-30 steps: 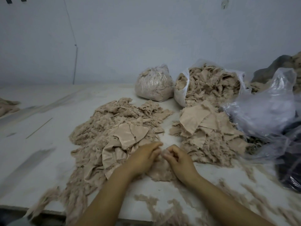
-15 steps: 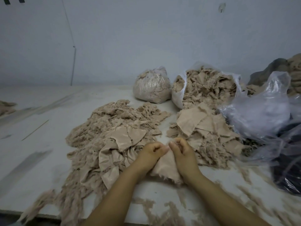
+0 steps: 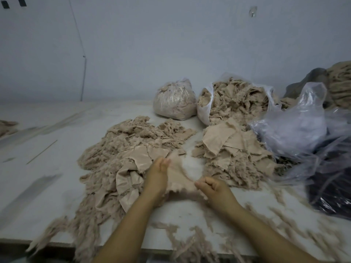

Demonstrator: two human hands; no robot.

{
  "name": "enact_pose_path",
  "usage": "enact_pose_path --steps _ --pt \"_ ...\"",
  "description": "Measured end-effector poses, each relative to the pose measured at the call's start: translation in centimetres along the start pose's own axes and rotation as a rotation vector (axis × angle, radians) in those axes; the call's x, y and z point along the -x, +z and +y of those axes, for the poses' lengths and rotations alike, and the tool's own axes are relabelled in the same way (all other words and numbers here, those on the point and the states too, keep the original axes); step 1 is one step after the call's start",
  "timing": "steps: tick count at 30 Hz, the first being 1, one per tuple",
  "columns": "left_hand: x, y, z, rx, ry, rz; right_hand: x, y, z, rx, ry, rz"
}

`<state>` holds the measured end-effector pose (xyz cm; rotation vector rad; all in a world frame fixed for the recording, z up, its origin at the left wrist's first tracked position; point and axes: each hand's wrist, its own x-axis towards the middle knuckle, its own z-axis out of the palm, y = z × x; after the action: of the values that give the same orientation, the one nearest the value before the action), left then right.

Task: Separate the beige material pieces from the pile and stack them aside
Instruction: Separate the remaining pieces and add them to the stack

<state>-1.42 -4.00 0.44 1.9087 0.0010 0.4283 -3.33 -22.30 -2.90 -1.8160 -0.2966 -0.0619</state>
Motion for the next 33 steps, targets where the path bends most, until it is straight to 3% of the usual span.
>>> enact_pose_path --steps 2,4,6,10,13,17,19,21,23,24,26,28,30,33 --pt "-0.2 -1.7 0.2 0.0 0.006 0.016 1.2 -1.3 -0.3 0.053 0.082 -0.057" --pt "0.0 -2.3 1.1 -0.056 0.057 -0.072 1.9 -1.9 -1.3 0.201 0.151 -0.149" --pt "0.5 -1.7 2.3 -0.036 0.103 -0.172 1.7 -1.1 -2.7 0.175 0.164 -0.156" --pt "1.6 -0.6 2.9 0.073 0.101 -0.259 0.0 1.9 -5.2 -0.188 0.088 0.079" --pt "0.9 -2.0 1.9 0.065 0.008 -0.095 -1.6 1.8 -5.7 -0.133 0.046 0.221" --pt "0.5 -4.5 0.9 0.054 -0.029 -0.002 -6.1 -3.4 -9.1 0.068 0.003 0.424" --pt "0.6 -5.4 0.1 -0.001 -0.035 -0.044 -8.7 -6.8 -10.3 0.395 0.066 0.516" --pt "0.2 -6.0 -1.3 -0.205 -0.041 -0.18 -9.7 -7.8 -10.3 0.642 0.057 0.596" --pt "-0.2 -6.2 -2.6 -0.534 -0.02 -0.418 -9.4 -5.4 -9.1 0.617 -0.09 0.526" --pt "-0.3 -6.1 -3.2 -0.649 0.007 -0.524 -8.7 -3.1 -7.9 0.586 -0.079 0.374" --pt "-0.7 -5.9 -3.8 -0.673 0.036 -0.644 -7.2 1.6 -4.9 0.563 0.07 -0.016" --pt "-1.3 -6.1 -3.8 -0.65 0.023 -0.691 -5.9 5.0 -2.4 0.587 0.151 -0.239" --pt "-2.3 -6.4 -3.4 -0.592 0.078 -0.645 -5.5 6.2 -1.0 0.606 0.085 -0.217" --pt "-3.7 -5.7 -2.6 -0.531 0.229 -0.544 -5.4 6.2 -1.3 0.547 -0.12 -0.018"
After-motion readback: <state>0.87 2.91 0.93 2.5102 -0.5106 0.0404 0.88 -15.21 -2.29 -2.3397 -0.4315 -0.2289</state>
